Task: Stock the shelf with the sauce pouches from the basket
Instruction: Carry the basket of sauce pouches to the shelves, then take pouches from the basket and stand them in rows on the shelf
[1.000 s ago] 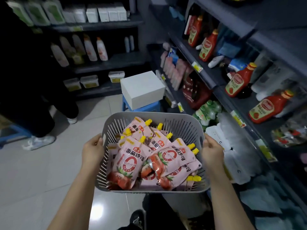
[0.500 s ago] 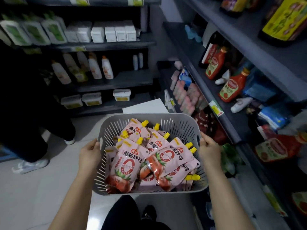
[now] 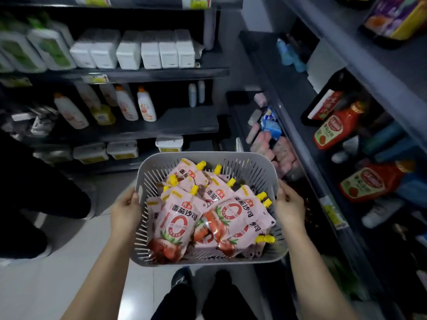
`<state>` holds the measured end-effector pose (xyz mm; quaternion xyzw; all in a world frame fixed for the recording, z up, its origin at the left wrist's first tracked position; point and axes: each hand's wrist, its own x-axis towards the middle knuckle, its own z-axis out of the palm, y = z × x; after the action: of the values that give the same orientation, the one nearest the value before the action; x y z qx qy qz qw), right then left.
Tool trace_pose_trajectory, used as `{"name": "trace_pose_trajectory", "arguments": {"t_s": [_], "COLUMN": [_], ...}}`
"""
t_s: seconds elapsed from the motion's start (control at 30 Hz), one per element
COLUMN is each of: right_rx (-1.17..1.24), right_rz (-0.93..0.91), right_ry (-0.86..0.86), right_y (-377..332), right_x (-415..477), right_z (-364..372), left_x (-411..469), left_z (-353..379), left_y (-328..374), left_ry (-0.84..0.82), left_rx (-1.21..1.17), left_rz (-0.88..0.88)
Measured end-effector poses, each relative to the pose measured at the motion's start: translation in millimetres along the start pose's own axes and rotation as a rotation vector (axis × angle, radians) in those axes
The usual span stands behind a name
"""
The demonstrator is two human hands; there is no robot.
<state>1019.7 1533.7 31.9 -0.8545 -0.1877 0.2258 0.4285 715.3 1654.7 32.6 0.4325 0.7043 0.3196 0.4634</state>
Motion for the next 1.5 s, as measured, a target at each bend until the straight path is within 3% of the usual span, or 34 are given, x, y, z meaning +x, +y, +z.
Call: {"name": "trace_pose_trajectory", "arguments": {"t_s": [0.43, 0.83, 0.97, 1.03, 1.1, 1.27, 1.43, 1.5], "right_rx": [-0.019, -0.127, -0.549, -0.608, -0.62, -0.817, -0.982, -1.022], "right_rz": [-0.015, -0.018, -0.283, -0.491, -0.628, -0.46, -0.316, -0.293], "right_ry": [-0.172, -0.17, -0.095, -0.076, -0.169, -0.448, -0.557, -0.551], "right_y": [-27.9, -18.2, -22.4, -25.3, -26.8, -26.1, -21.3, -24.5], "right_x": [116.4, 126.3, 116.4, 108.4, 103.9, 105.9, 110.8, 110.6], "right_z": [63.9, 69.4, 70.6, 74.4, 80.1, 90.5, 98.0, 103.4], "left_x": [64.1, 72.3, 72.9, 73.1, 67.8, 55.2, 53.8, 54.6], "left_z": [61.1, 70.7, 73.3, 77.7, 85.8, 109.8, 126.5, 129.9], "left_y": [14.7, 10.6, 9.1, 11.5, 16.3, 18.1, 16.5, 17.3], "left_ry": [0.132, 0.145, 0.101, 0.092, 0.109, 0.007, -0.254, -0.278], "left_rx": [-0.056, 0.184, 0.467, 0.65, 0.848, 1.137, 1.165, 1.123], "left_rz": [-0.117, -0.035, 0.035, 0.054, 0.129, 0.481, 0.354, 0.279]}}
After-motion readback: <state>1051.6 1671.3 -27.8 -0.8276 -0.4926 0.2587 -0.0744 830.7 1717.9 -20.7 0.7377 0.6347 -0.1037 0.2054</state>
